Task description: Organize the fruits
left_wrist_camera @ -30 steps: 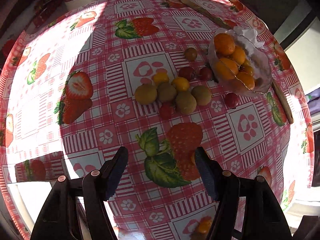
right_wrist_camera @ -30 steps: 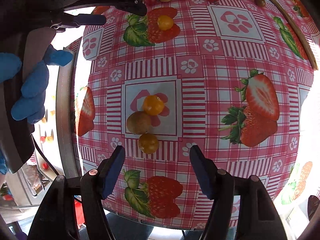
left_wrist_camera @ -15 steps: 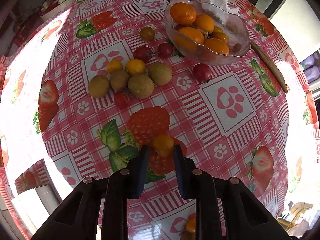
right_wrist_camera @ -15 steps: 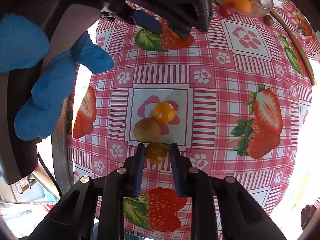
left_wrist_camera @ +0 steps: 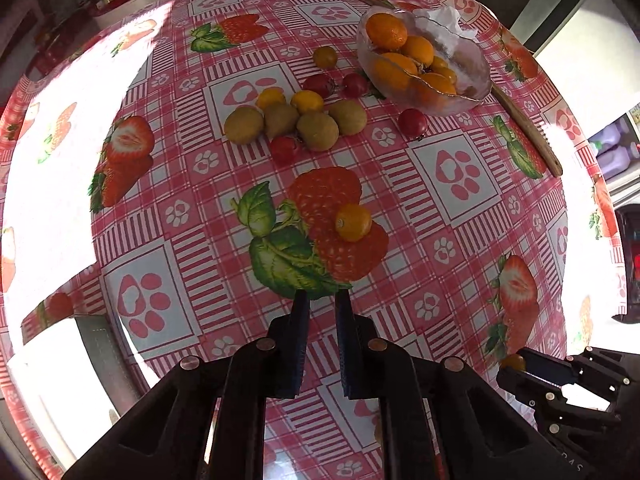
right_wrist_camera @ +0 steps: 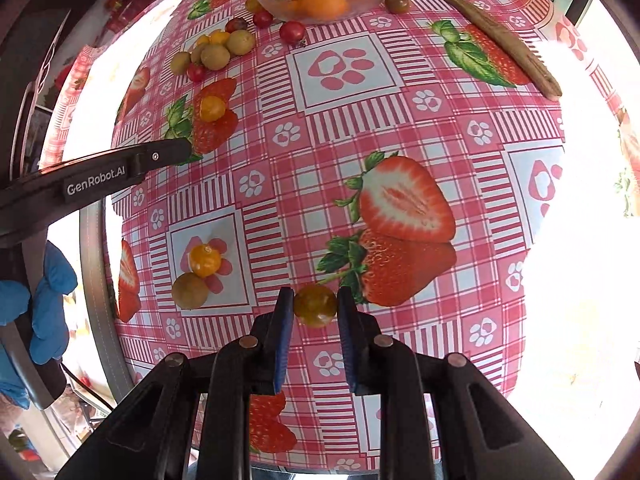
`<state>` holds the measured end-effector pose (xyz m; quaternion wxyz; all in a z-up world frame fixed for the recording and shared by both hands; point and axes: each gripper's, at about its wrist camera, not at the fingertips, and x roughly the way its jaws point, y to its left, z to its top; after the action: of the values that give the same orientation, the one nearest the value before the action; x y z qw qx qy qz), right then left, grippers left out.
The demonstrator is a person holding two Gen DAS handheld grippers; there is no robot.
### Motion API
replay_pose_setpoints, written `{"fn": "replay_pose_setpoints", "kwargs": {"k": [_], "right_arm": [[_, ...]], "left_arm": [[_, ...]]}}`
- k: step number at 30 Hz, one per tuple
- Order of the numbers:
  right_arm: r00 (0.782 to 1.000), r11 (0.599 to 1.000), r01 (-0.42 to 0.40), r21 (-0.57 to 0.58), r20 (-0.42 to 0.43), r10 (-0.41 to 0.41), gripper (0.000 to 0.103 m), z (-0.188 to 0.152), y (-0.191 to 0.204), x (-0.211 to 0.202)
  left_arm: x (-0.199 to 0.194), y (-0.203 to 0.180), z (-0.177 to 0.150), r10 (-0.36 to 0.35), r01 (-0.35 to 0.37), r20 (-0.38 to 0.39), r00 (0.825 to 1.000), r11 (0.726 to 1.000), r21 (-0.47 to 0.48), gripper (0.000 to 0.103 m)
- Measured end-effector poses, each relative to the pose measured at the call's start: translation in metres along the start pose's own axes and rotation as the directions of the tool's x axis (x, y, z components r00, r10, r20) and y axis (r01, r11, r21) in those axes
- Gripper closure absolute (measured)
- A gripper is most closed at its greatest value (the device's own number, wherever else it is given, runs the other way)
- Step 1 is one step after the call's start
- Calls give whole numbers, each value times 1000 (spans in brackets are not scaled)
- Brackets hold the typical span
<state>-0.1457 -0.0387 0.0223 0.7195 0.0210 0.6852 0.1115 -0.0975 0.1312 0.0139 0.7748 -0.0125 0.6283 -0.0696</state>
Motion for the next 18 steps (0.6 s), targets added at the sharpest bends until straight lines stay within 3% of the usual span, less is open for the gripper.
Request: {"fn": "replay_pose_setpoints", "kwargs": {"k": [5, 9, 10, 11, 12, 14, 18], "right_arm": [[1000, 1000, -1, 11, 5, 1, 79, 7, -14, -10], [1000, 1000, -9, 23, 5, 9, 79, 12, -20, -19], [1000, 1000, -11, 27, 5, 11, 79, 12, -19, -19], [1000, 999, -13, 29, 5, 13, 79, 11, -19, -20], [1000, 999, -16, 32, 7, 16, 79, 10, -19, -21], [1000, 999, -21, 35, 8, 21, 79, 8, -20, -23], [999, 998, -30, 51, 13, 29, 79, 5, -26, -28]], "left_arm": [[-3, -1, -15, 0, 1, 3, 1000, 1000, -15, 88], [-4, -2, 6, 11, -11, 20, 1000, 1000, -30, 86], [-2, -3, 12, 13, -12, 20, 1000, 999, -32, 70], [1, -6, 20, 25, -24, 28, 999, 999, -32, 39], [0, -8, 22, 44, -42, 58, 997, 999, -31, 29], [-1, -13, 27, 55, -54, 87, 995, 998, -14, 27], [13, -21, 40, 85, -85, 65, 994, 996, -3, 27]]}}
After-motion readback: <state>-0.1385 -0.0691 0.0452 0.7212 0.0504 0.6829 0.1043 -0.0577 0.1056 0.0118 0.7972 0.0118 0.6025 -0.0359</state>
